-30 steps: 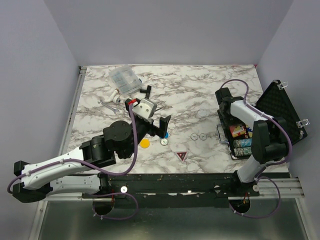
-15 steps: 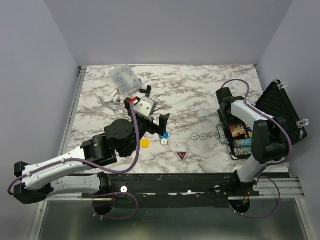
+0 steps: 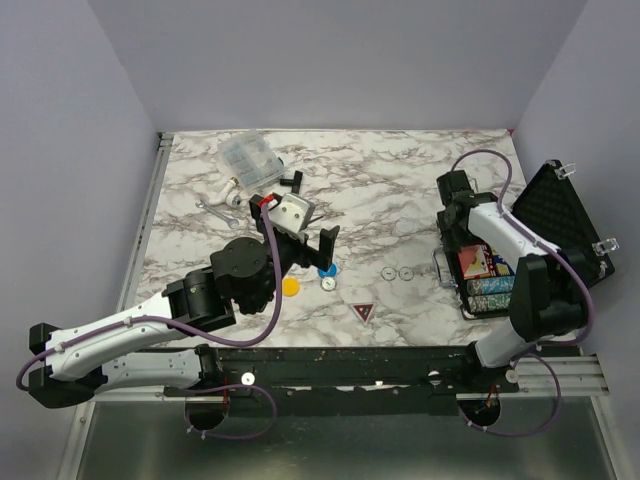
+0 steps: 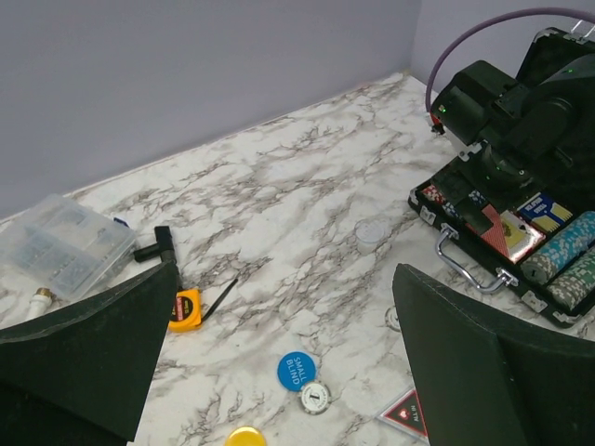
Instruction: Pack up texas hold em set
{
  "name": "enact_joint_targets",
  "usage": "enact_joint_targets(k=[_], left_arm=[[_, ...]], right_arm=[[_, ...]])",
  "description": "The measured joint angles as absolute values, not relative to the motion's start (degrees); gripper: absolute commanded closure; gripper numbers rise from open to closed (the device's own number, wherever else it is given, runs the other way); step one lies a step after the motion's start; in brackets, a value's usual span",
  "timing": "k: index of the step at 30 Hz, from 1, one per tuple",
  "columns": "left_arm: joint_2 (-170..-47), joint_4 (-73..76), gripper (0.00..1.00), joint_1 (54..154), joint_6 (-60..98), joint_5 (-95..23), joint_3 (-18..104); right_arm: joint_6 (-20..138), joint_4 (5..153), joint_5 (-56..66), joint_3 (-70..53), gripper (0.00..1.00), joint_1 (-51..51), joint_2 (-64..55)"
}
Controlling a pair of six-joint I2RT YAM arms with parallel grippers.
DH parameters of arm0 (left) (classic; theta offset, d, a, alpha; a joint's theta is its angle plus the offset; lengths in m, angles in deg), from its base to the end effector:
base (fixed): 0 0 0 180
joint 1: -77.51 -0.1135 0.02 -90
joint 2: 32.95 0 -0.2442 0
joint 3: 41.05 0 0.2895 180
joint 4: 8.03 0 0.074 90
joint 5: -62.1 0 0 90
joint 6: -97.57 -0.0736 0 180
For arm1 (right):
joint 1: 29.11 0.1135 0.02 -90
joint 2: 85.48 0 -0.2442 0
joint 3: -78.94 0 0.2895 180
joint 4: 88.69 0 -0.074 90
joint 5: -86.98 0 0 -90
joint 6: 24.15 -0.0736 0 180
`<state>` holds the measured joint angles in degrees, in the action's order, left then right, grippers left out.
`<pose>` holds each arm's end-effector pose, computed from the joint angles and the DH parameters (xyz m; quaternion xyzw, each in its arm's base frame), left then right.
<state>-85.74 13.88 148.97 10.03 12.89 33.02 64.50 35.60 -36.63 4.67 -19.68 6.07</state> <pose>0.1320 -0.2424 0.4116 0.1755 0.6880 -0.1983 0.6757 0.3447 0.0159 0.1422 -0.0240 0.9474 -0.2714 0.1678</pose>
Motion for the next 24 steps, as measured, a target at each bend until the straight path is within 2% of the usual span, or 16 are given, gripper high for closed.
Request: enact_joint_targets(k=[1,5,7,13,17,20,24], left_arm=[[-85.8,13.9,0.01,148.9,10.0,12.9,33.0],[-85.8,13.9,0.01,148.7,9.9,12.9,33.0],[-85.8,13.9,0.02,148.6,9.9,12.9,33.0],[-85.8,13.9,0.02,148.5,9.9,13.0,33.0],[-85.8,13.8,0.02,148.5,9.4,13.0,33.0],[-85.8,13.8,0.01,148.5,9.0,13.0,33.0],[-85.8,13.2,0.01,148.5,8.7,13.0,32.9]], right_arm=[[63.8,35.6,-38.0,4.7,0.04,-19.7,5.5],[60.8,36.3,-46.8,4.7,0.38,-20.1,4.1],[59.4,37.2,-50.9,4.7,0.48,-21.1,4.0],[56.9,39.1,-56.5,4.2,0.54,-25.7,8.2],[56.1,39.4,-56.7,4.1,0.66,-25.7,13.4],[55.5,38.9,-53.7,4.0,0.71,-25.7,16.0],[54.6,37.5,-47.0,3.9,0.70,-25.7,16.8]])
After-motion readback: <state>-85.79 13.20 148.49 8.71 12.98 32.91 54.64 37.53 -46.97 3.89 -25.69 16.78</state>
